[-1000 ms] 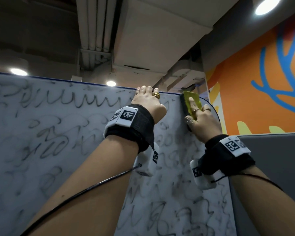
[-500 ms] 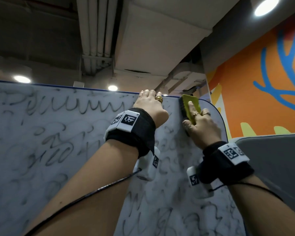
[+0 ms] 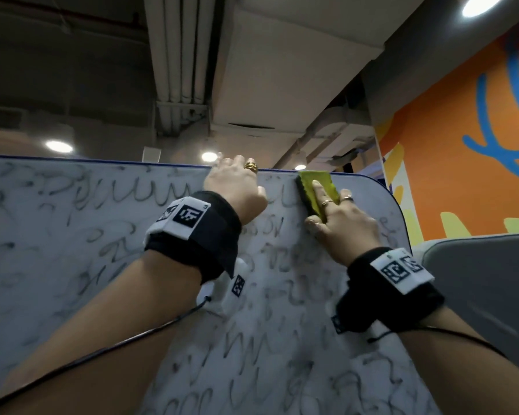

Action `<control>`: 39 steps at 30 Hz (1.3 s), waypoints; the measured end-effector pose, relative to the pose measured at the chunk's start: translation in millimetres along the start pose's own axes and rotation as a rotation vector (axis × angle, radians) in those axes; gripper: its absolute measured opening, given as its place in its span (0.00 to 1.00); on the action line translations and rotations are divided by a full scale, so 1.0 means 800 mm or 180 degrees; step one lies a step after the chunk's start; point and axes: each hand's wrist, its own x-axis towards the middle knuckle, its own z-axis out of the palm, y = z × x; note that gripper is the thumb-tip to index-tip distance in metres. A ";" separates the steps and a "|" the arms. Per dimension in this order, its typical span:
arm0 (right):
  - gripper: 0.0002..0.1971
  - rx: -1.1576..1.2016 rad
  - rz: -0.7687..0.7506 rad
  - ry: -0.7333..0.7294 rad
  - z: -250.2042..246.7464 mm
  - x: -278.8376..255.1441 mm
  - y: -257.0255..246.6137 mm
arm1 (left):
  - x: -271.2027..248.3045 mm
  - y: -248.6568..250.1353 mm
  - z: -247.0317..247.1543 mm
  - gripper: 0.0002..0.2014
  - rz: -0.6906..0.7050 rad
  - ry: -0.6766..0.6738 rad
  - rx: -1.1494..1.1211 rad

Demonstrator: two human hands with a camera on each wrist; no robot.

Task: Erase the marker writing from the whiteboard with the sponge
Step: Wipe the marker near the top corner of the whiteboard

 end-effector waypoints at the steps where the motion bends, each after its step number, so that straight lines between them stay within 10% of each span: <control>1: 0.33 0.0005 -0.0120 0.0005 -0.002 0.000 -0.018 | -0.001 -0.006 -0.002 0.23 -0.0066 -0.0025 0.0011; 6: 0.35 -0.0209 -0.0764 0.0063 0.005 -0.013 -0.060 | 0.003 -0.026 -0.019 0.36 -0.0176 -0.0334 -0.0205; 13: 0.33 -0.0044 -0.0171 0.0009 0.011 -0.018 -0.021 | -0.004 -0.029 -0.014 0.30 -0.0149 -0.0195 -0.0426; 22: 0.35 0.0091 -0.0666 0.0037 0.014 -0.014 -0.073 | 0.008 -0.036 -0.015 0.25 -0.0102 -0.0180 -0.0787; 30: 0.33 0.0467 0.0703 0.0087 0.029 -0.021 0.045 | -0.002 -0.024 -0.007 0.24 -0.0372 -0.0139 -0.0642; 39: 0.36 0.0356 -0.0223 -0.0100 0.038 -0.035 -0.022 | -0.007 -0.012 0.009 0.28 -0.0309 0.0077 -0.0370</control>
